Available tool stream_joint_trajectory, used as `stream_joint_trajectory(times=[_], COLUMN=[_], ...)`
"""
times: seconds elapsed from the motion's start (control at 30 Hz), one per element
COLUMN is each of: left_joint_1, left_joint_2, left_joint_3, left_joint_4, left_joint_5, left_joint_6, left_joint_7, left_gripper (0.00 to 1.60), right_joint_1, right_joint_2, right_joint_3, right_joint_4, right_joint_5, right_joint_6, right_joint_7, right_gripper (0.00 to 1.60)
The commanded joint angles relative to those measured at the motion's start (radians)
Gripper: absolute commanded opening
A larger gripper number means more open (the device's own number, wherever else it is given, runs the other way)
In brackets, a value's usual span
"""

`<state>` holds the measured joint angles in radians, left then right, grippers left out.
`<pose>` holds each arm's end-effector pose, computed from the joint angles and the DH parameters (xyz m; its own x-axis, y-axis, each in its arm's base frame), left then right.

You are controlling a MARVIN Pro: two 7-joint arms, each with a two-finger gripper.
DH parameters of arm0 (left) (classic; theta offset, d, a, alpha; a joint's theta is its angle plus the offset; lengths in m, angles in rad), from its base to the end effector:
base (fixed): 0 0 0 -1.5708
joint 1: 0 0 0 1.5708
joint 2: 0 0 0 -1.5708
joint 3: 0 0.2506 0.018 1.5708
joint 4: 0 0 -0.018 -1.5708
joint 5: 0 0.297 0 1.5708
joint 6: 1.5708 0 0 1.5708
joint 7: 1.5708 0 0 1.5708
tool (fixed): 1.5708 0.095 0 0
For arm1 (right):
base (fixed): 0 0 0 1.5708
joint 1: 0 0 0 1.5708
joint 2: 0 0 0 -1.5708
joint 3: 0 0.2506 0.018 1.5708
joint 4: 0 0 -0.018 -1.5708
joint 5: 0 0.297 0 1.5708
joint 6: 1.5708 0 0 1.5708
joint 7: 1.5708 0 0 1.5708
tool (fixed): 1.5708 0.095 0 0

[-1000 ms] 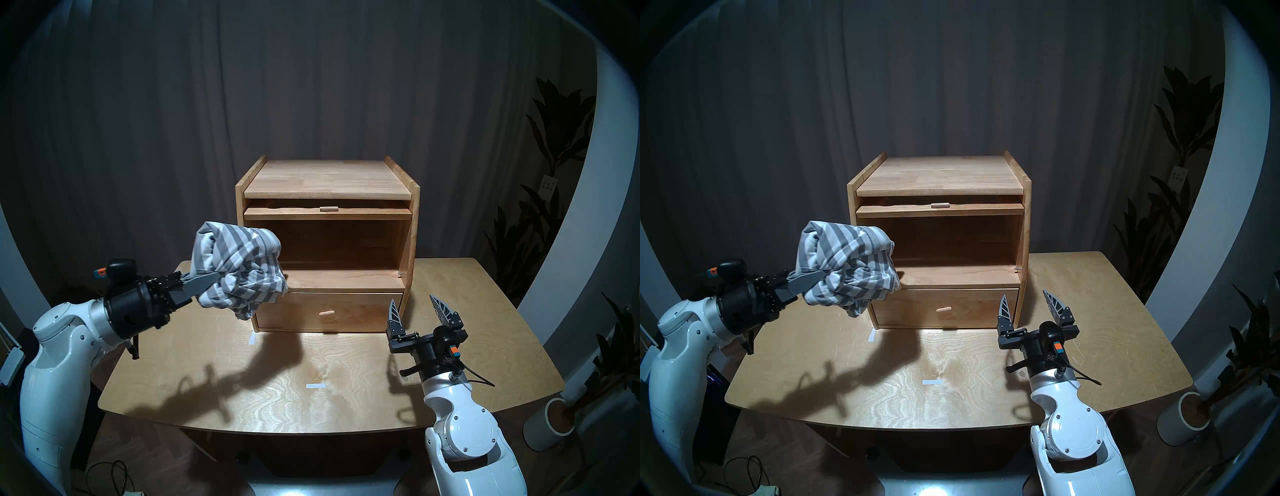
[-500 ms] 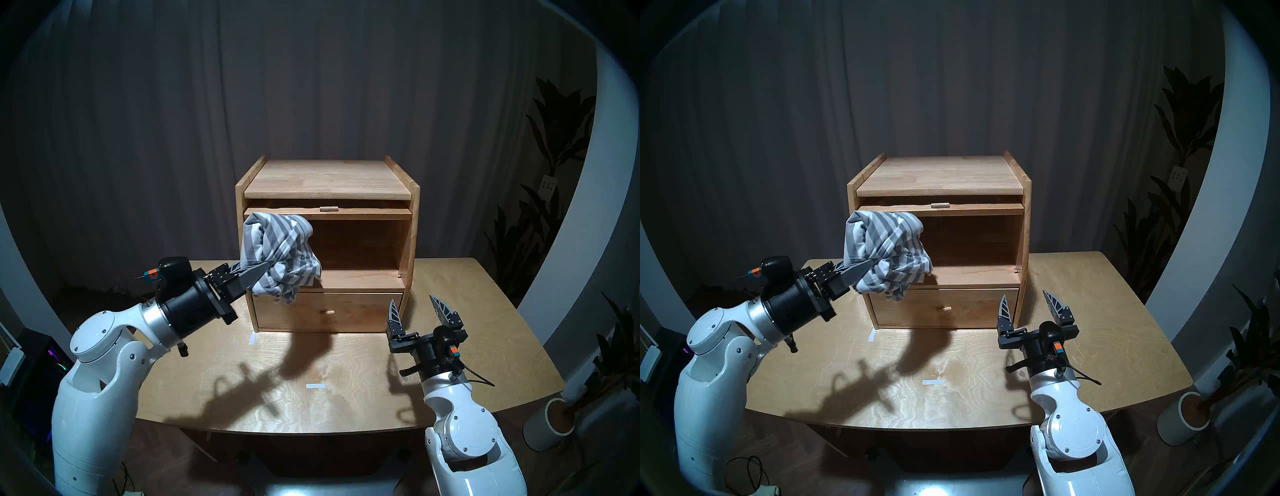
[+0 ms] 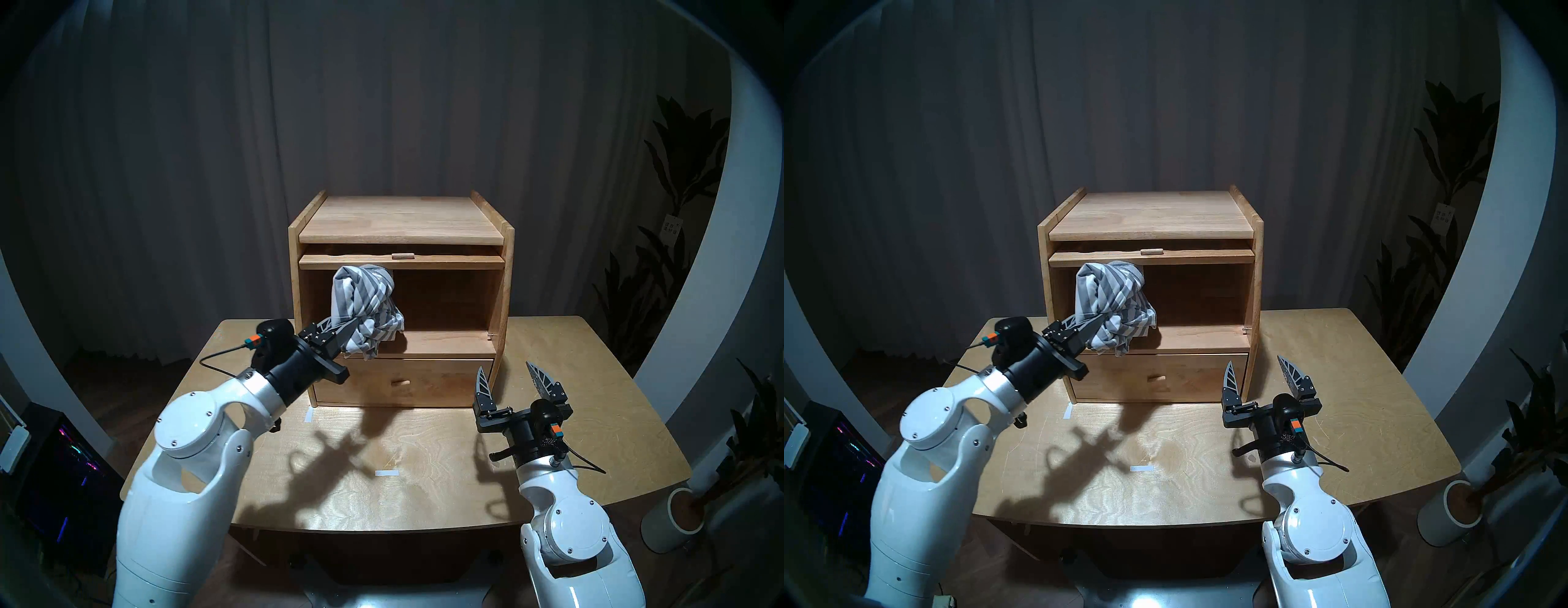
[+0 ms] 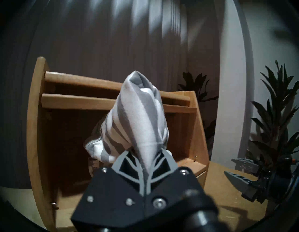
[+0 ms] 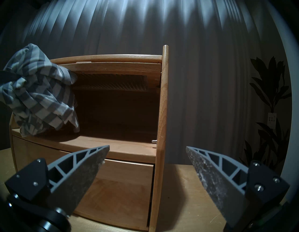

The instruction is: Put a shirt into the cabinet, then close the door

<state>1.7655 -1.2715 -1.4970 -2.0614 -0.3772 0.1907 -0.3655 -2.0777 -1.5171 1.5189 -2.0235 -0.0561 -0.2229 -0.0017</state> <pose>0.3361 -0.0358 -0.1717 -0.0440 0.0994 0.9941 -0.5616 -0.8254 0.0577 0.2824 0.0159 -0.2465 -0.1708 0.0640 0.9832 0.0727 -0.9944 0.0773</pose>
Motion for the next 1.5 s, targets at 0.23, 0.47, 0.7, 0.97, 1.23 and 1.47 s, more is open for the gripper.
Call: stream_joint_trajectory(times=[0.23,0.47,0.7,0.97,1.23,1.47], left_joint_1=[-0.146,-0.222,-0.282,-0.338,-0.405,-0.454], left_joint_2=[-0.178,-0.267,-0.281,-0.319,-0.361,-0.354], left_joint_3=[0.18,0.225,0.246,0.285,0.259,0.259], left_joint_4=[0.088,0.117,0.154,0.3,0.359,0.412], left_joint_5=[0.221,0.292,0.424,0.529,0.501,0.498], left_joint_6=[0.025,0.112,0.174,0.102,0.129,0.102], left_joint_7=[0.237,0.383,0.482,0.621,0.622,0.619], left_gripper=[0.0,0.0,0.0,0.0,0.0,0.0], right_joint_1=[0.001,-0.001,-0.002,-0.004,-0.004,-0.005], right_joint_2=[0.0,0.0,0.0,0.0,0.0,0.0], right_joint_3=[0.001,0.001,0.001,0.001,0.001,0.001], right_joint_4=[-0.027,-0.03,-0.032,-0.035,-0.034,-0.035], right_joint_5=[-0.001,-0.001,-0.002,-0.002,-0.002,-0.003], right_joint_6=[-0.007,-0.006,-0.006,-0.005,-0.005,-0.004], right_joint_7=[-0.002,-0.002,-0.002,-0.002,-0.002,-0.002], right_gripper=[1.6,1.6,1.6,1.6,1.6,1.6])
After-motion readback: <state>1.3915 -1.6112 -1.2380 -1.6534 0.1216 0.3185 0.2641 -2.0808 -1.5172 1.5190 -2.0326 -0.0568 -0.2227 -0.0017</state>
